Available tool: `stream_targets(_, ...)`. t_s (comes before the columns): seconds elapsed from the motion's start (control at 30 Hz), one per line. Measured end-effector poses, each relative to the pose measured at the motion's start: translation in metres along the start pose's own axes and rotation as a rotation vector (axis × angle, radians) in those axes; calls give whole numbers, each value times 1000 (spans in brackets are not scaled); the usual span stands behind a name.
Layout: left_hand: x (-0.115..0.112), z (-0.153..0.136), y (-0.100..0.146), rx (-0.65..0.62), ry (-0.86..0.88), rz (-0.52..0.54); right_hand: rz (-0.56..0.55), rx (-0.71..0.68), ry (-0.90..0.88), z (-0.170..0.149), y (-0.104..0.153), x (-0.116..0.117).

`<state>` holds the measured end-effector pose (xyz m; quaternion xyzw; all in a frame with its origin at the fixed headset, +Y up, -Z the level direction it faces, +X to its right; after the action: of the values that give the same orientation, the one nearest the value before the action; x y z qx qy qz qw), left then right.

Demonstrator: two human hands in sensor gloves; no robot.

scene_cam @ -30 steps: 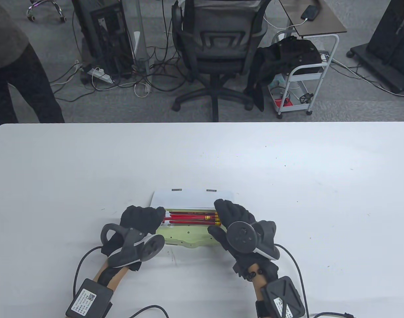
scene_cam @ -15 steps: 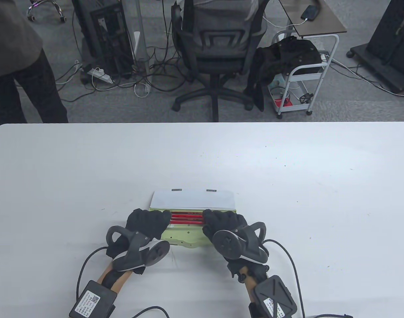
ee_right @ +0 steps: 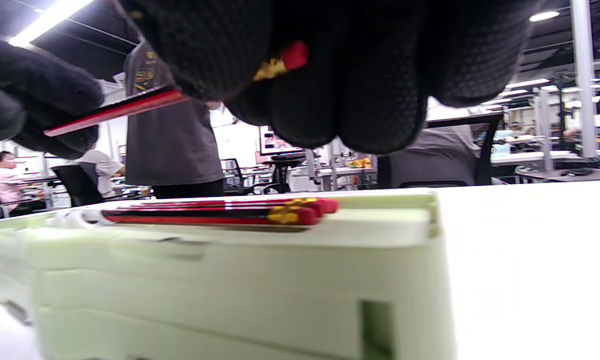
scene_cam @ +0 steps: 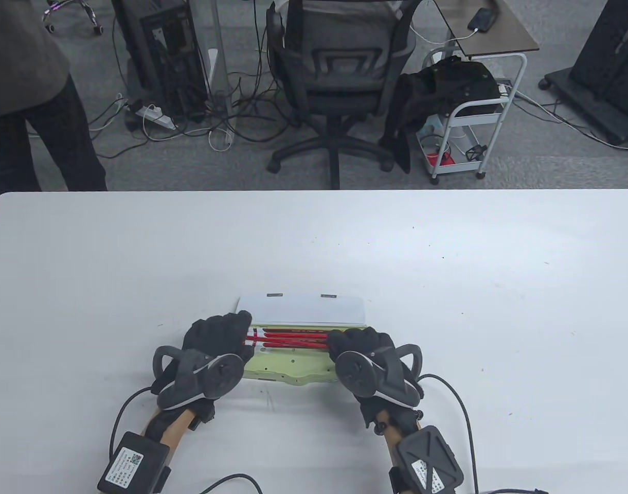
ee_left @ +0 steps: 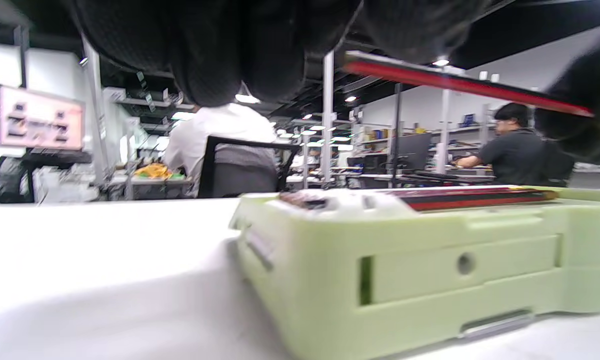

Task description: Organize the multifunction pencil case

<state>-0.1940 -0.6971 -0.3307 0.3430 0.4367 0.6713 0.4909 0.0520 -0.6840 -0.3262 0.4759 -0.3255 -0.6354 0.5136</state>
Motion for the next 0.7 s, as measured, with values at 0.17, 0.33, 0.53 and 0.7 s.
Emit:
stream_targets(0.17,-22,-41,0,162,142,-173,20,85,-9,-24,3,0)
stream_targets(0.33,-39,-55,-2,199,272,-280,67,114,-20,-36,2,5)
stream_targets(0.53,-51,-51,-3,184,249,-342,82,93,-19,-35,4,8)
stream_targets(0.7,-57,-55,-2,190,215,-371,108,73,7,-31,4,11)
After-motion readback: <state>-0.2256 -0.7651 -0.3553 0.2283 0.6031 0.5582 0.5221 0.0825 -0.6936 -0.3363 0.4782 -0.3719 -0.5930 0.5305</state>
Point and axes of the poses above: the tracker on the back of each hand, its own z axis roughly to the thumb side, its own y axis roughly from the fingertips to the wrist, x = y × z, the point moved 5 cm from there along -y, roughly from the wrist to the fingertips, and after that the axes turned 14 degrees about y, right-handed, at the moved point
